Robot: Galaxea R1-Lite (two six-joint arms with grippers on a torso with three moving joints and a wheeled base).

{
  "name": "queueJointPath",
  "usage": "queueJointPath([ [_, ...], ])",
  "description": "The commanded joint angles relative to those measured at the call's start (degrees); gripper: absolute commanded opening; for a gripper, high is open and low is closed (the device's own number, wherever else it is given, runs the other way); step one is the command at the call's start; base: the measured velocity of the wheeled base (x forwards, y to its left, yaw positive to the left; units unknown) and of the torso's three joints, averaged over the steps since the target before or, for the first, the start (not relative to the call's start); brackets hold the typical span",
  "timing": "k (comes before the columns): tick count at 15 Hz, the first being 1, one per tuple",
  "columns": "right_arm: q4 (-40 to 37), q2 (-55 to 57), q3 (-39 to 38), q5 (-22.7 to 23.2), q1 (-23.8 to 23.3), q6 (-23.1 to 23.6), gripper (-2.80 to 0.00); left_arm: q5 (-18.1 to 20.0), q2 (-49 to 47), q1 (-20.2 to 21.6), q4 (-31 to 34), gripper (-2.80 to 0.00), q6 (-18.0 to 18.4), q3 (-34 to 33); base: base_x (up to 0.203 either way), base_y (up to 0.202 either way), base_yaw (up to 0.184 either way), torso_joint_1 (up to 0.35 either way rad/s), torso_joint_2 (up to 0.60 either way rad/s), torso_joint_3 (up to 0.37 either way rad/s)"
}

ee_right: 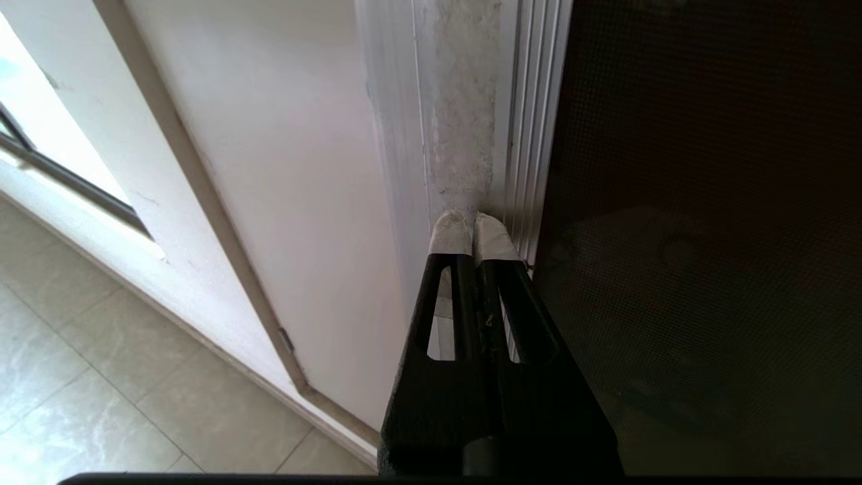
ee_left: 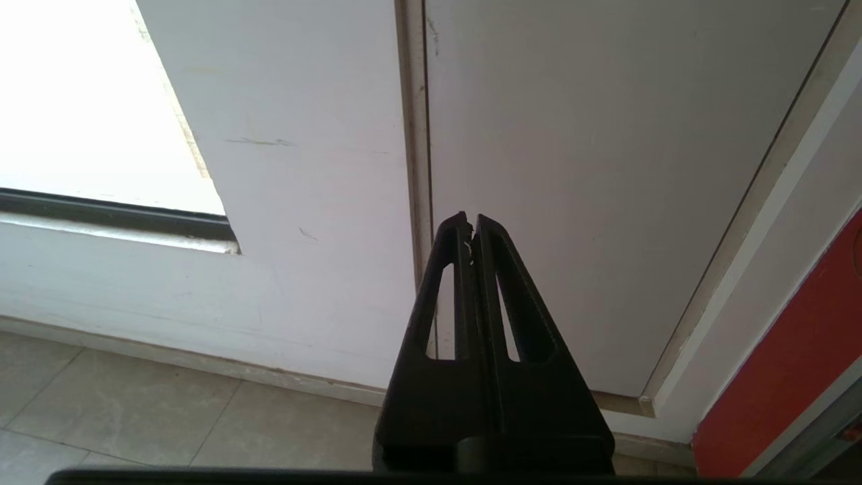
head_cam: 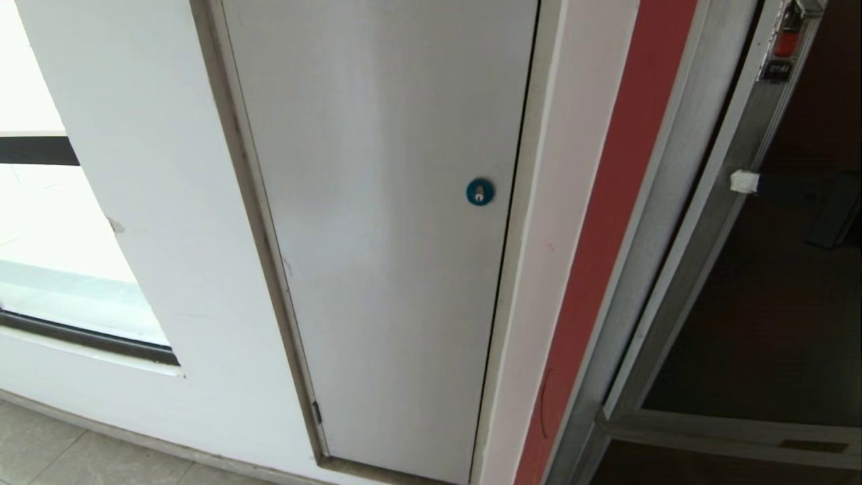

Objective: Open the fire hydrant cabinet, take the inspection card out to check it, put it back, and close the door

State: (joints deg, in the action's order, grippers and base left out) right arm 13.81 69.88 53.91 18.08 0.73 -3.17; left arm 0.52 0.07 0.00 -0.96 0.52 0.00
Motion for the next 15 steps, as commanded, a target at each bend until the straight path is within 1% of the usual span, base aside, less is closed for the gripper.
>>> queueJointPath([
  [1, 1.4, 2.8, 0.1, 0.0, 0.0, 0.0, -2.8, 0.0, -0.1, 0.0, 0.0, -2.8, 0.0, -0.4, 0.0, 0.0, 0.0, 0.0, 0.0, 0.0],
  [4, 2.9, 4.8, 0.6, -1.3, 0.1, 0.0, -2.8, 0.0, -0.1, 0.0, 0.0, -2.8, 0.0, -0.4, 0.0, 0.0, 0.0, 0.0, 0.0, 0.0],
  [15, 3.2, 7.5, 2.2, -2.2, 0.0, -0.2, -2.8, 0.0, -0.1, 0.0, 0.0, -2.8, 0.0, -0.4, 0.0, 0.0, 0.0, 0.0, 0.0, 0.0],
])
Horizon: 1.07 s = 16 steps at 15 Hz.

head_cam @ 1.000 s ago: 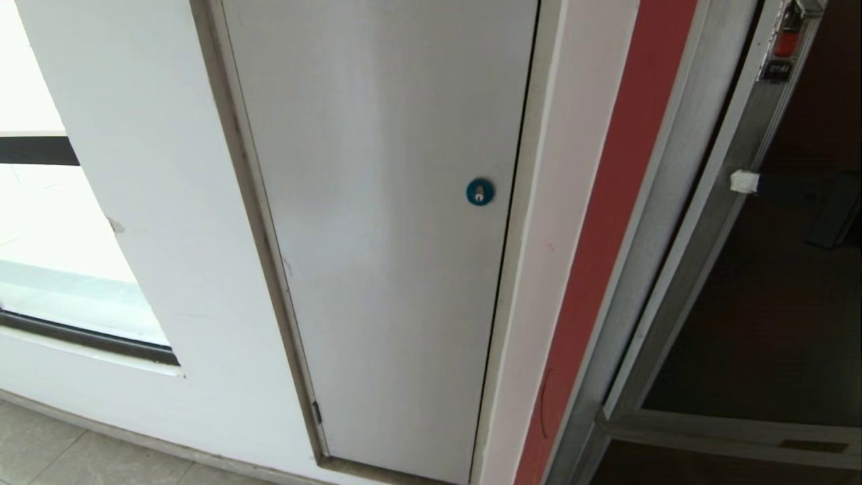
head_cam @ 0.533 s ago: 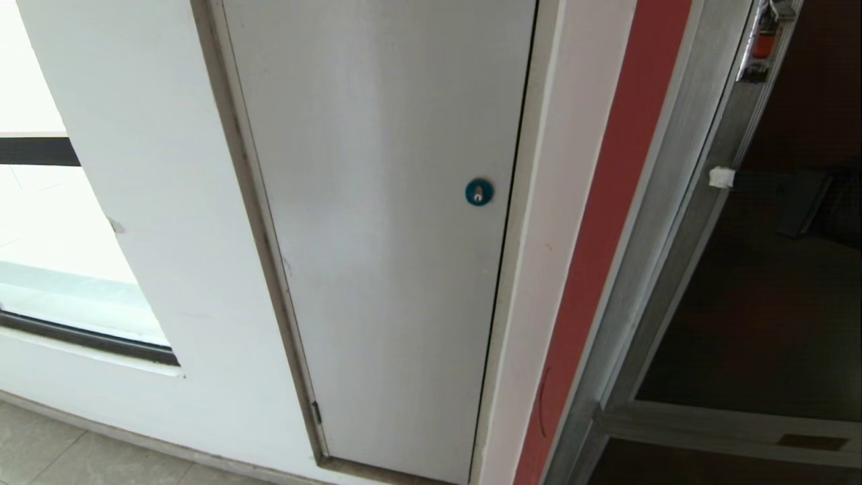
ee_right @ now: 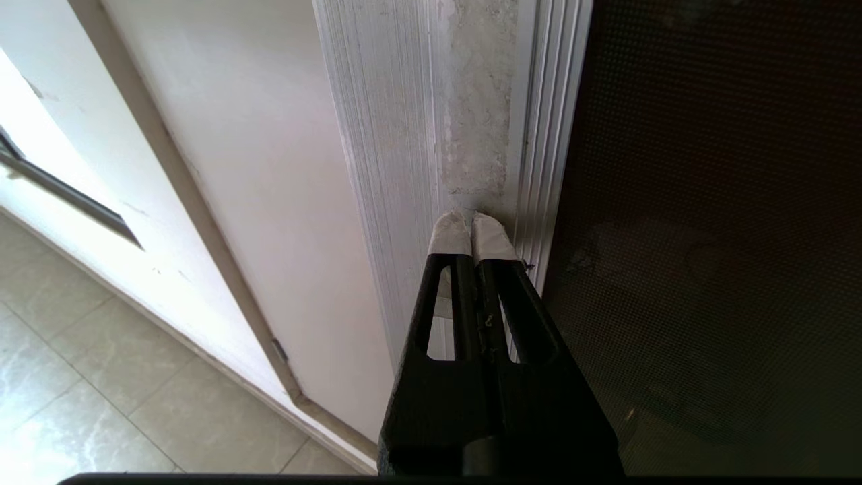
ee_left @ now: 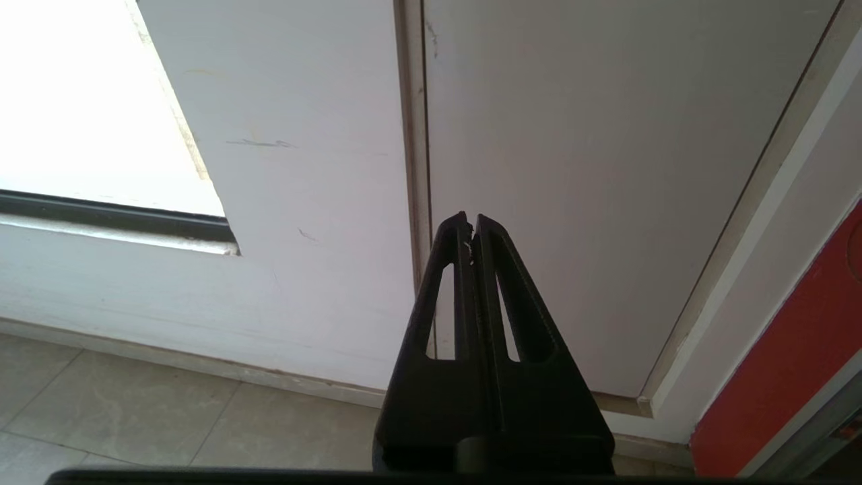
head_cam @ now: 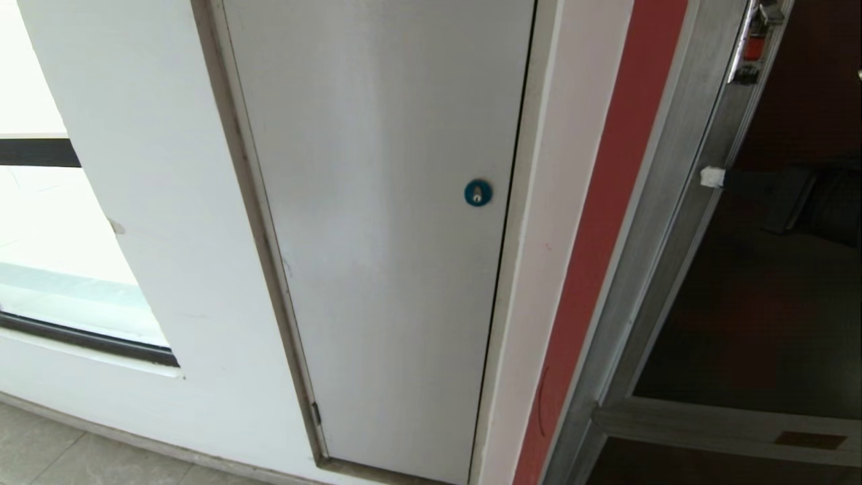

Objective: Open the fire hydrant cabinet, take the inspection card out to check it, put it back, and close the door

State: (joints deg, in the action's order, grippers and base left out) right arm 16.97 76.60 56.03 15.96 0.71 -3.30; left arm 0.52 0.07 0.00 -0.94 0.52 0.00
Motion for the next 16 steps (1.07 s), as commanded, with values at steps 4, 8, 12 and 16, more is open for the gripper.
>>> queueJointPath([
  [4, 0.1, 0.7, 0.0, -0.4, 0.0, 0.0, -2.8, 0.0, -0.1, 0.0, -0.1, -2.8, 0.0, -0.4, 0.0, 0.0, 0.0, 0.0, 0.0, 0.0],
  [8, -0.2, -1.4, -0.9, -0.4, 0.1, 0.0, -2.8, 0.0, -0.1, 0.0, 0.0, -2.8, 0.0, -0.4, 0.0, 0.0, 0.0, 0.0, 0.0, 0.0],
  [12, -0.4, -3.4, -1.8, -0.4, 0.1, 0.0, -2.8, 0.0, -0.1, 0.0, 0.0, -2.8, 0.0, -0.4, 0.0, 0.0, 0.0, 0.015, 0.0, 0.001],
  [16, -0.4, -7.0, -4.7, 0.6, 0.4, 0.0, -2.8, 0.0, -0.1, 0.0, 0.0, -2.8, 0.0, -0.4, 0.0, 0.0, 0.0, 0.0, 0.0, 0.0],
])
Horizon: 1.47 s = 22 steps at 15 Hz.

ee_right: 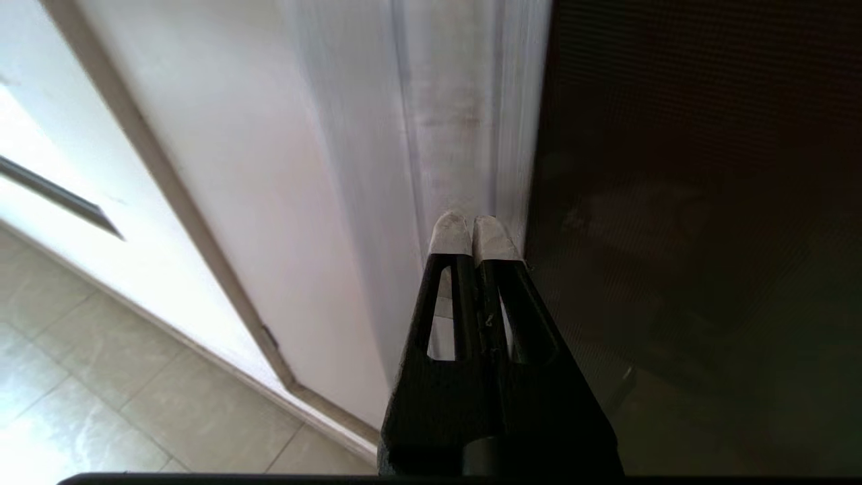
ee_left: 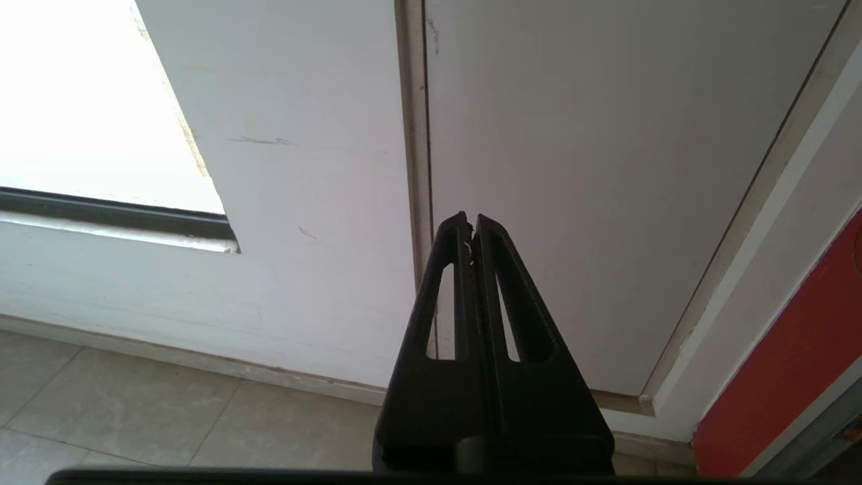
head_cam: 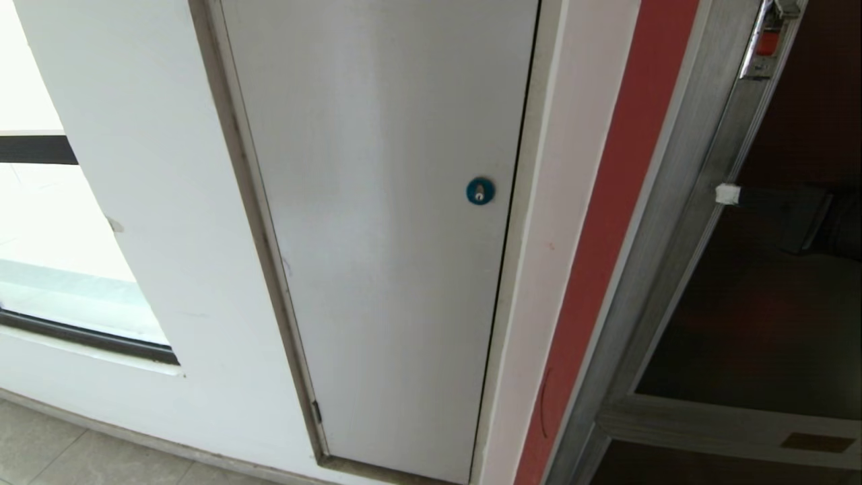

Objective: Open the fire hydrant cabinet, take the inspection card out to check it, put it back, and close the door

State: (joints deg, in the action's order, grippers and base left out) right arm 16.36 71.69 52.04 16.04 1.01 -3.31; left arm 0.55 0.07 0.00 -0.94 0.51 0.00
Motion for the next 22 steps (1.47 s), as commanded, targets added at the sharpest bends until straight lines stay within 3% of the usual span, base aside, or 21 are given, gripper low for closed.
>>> queueJointPath([
  [1, 0.2, -4.1, -0.9, 1.4, 0.1, 0.0, -2.8, 0.0, -0.1, 0.0, 0.0, -2.8, 0.0, -0.4, 0.0, 0.0, 0.0, 0.0, 0.0, 0.0],
  [4, 0.0, -7.4, 1.7, 2.5, 0.3, 0.0, -2.8, 0.0, -0.1, 0.0, 0.0, -2.8, 0.0, -0.4, 0.0, 0.0, 0.0, 0.0, 0.0, 0.0],
  [9, -0.6, -6.0, 13.5, 2.5, 0.3, -0.1, -2.8, 0.0, -0.1, 0.0, 0.0, -2.8, 0.0, -0.4, 0.0, 0.0, 0.0, 0.0, 0.0, 0.0],
  [12, -7.0, -5.1, 23.4, 3.9, 0.7, -1.6, -2.8, 0.0, -0.1, 0.0, 0.0, -2.8, 0.0, -0.4, 0.0, 0.0, 0.0, 0.0, 0.0, 0.0],
  [14, -8.5, -3.0, 28.6, 6.2, 1.1, -3.7, -2.8, 0.0, -0.1, 0.0, 0.0, -2.8, 0.0, -0.4, 0.0, 0.0, 0.0, 0.0, 0.0, 0.0],
  [22, -10.2, 6.5, 43.8, 7.5, 1.2, -5.6, -2.8, 0.0, -0.1, 0.0, 0.0, -2.8, 0.0, -0.4, 0.0, 0.0, 0.0, 0.0, 0.0, 0.0],
])
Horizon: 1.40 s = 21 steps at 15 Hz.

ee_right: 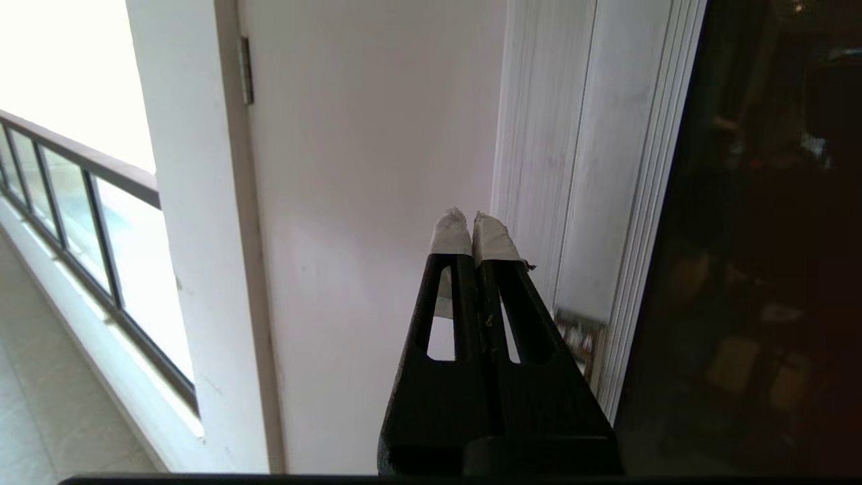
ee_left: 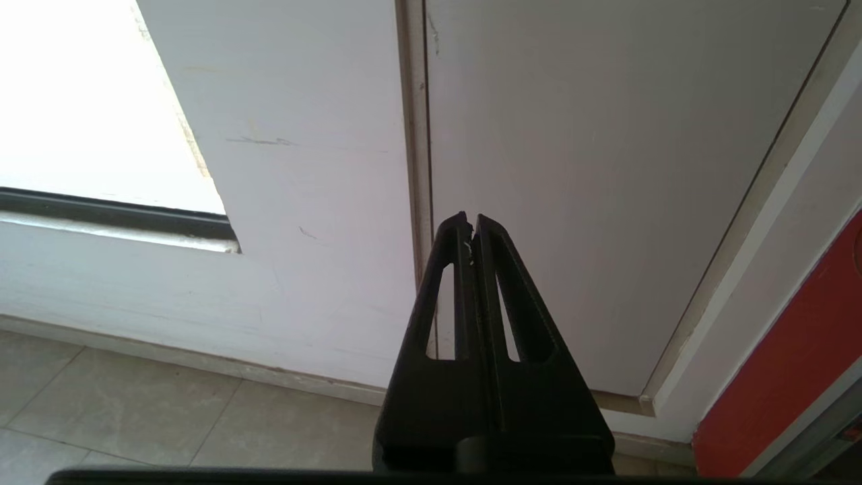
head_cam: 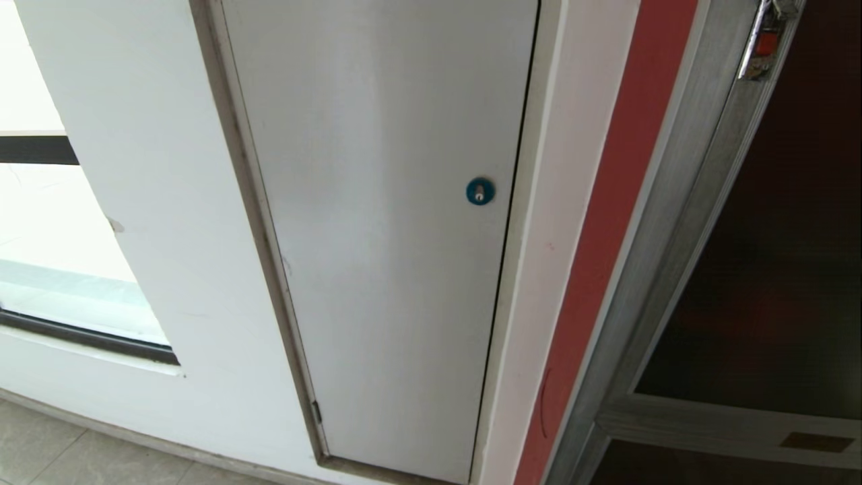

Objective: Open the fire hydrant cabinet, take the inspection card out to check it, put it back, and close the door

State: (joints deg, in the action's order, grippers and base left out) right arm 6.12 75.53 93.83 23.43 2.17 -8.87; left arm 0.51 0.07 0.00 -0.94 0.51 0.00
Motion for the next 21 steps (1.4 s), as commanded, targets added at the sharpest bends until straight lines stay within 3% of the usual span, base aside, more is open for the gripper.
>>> queueJointPath([
  [1, 0.0, 4.0, 4.0, -0.2, 0.0, -0.1, -2.8, 0.0, -0.1, 0.0, 0.0, -2.8, 0.0, -0.4, 0.0, 0.0, 0.0, 0.0, 0.0, 0.0],
  [11, 0.4, 12.0, 13.5, -7.0, -0.1, 0.1, -2.8, 0.0, -0.1, 0.0, 0.0, -2.8, 0.0, -0.4, 0.0, 0.0, 0.0, 0.0, 0.0, 0.0],
  [21, 0.9, 17.2, 17.6, -7.5, -2.7, 0.1, -2.8, 0.0, -0.1, 0.0, 0.0, -2.8, 0.0, -0.4, 0.0, 0.0, 0.0, 0.0, 0.0, 0.0],
])
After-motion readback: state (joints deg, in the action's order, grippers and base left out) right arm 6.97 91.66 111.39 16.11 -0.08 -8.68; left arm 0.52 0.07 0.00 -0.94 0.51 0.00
